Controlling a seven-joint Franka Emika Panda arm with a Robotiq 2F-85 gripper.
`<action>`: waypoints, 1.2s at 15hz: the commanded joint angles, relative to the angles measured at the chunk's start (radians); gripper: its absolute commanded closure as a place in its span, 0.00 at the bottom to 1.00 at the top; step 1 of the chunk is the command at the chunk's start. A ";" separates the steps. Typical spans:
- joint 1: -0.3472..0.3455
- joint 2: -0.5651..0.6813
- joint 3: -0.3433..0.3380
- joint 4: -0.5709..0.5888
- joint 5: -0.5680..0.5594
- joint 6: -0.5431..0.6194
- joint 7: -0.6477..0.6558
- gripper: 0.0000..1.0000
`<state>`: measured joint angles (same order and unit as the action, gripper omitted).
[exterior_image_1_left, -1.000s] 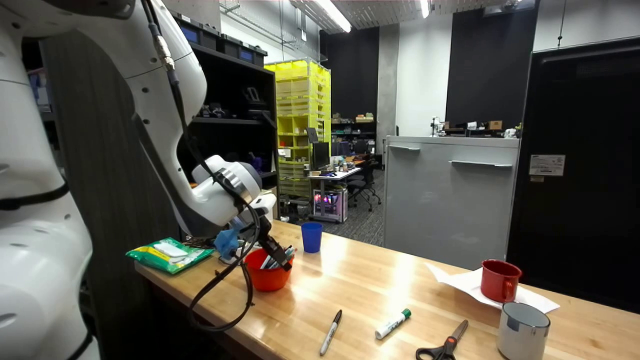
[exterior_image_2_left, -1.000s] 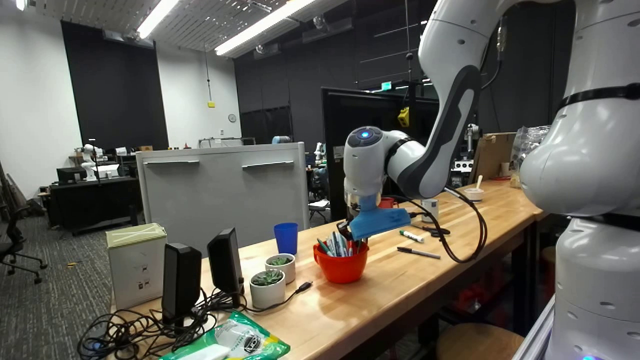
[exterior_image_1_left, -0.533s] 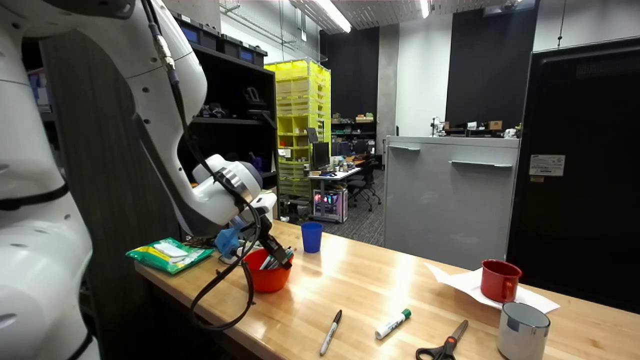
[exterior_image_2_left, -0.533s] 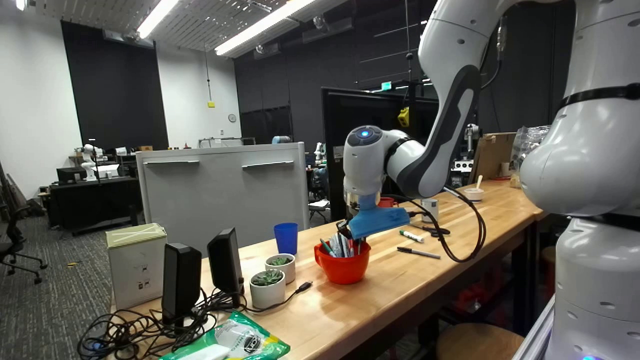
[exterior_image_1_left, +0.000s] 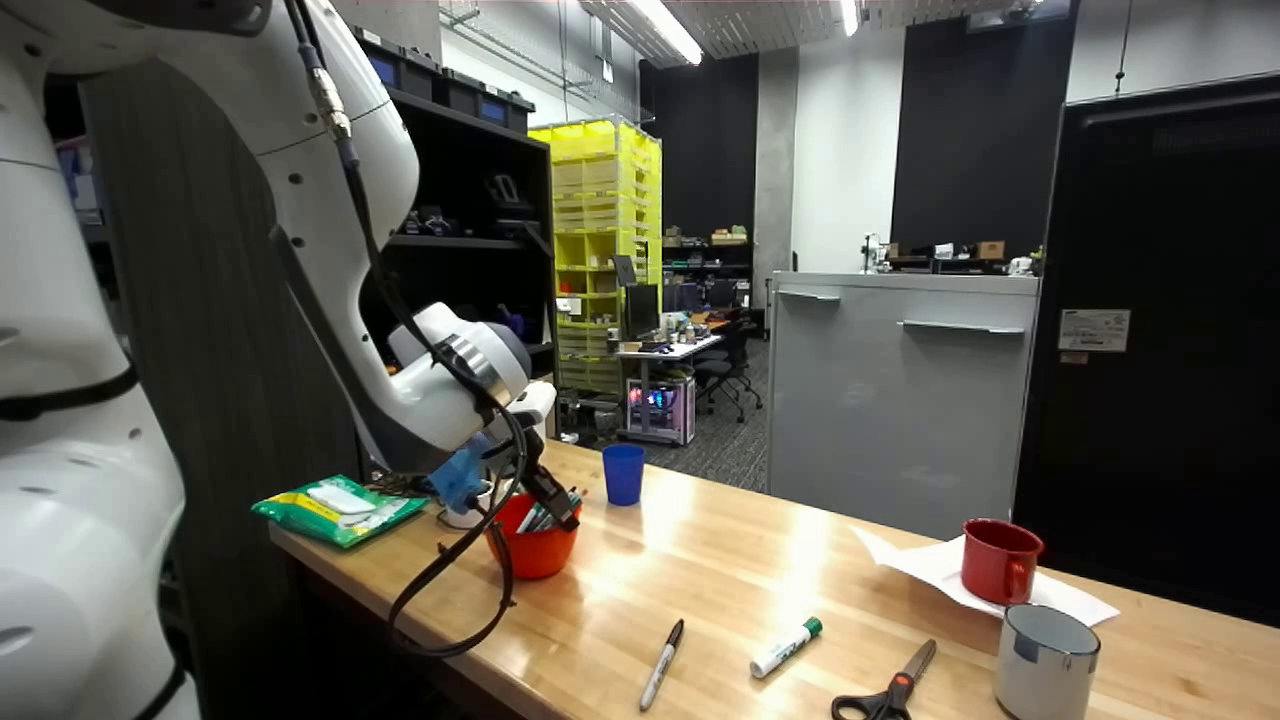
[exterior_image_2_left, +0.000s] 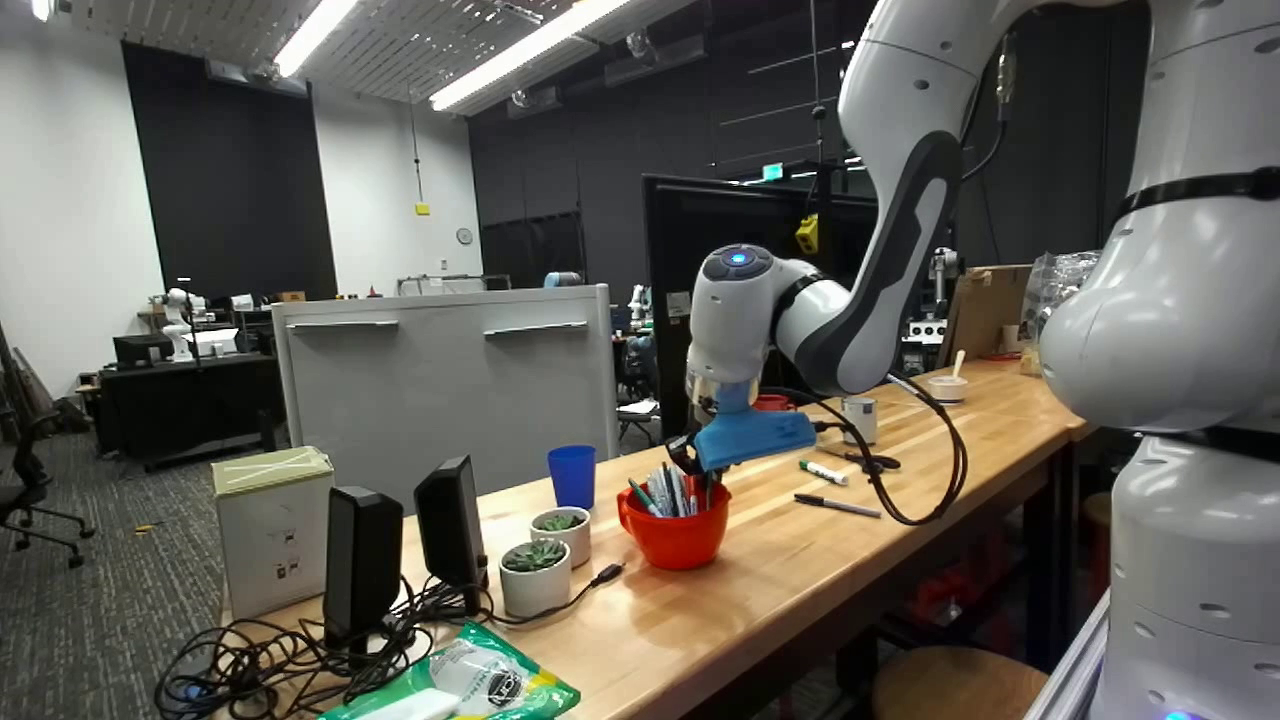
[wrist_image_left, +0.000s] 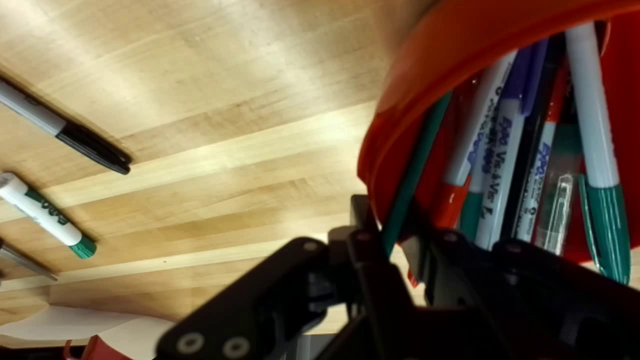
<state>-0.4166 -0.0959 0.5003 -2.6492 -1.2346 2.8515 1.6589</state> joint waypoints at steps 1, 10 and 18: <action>-0.007 -0.012 -0.016 -0.003 -0.010 0.043 -0.027 0.95; -0.003 -0.015 -0.022 -0.005 -0.014 0.033 -0.061 0.85; -0.003 -0.014 -0.022 0.000 -0.012 0.035 -0.073 0.96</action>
<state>-0.4166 -0.0965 0.4826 -2.6406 -1.2348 2.8740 1.5962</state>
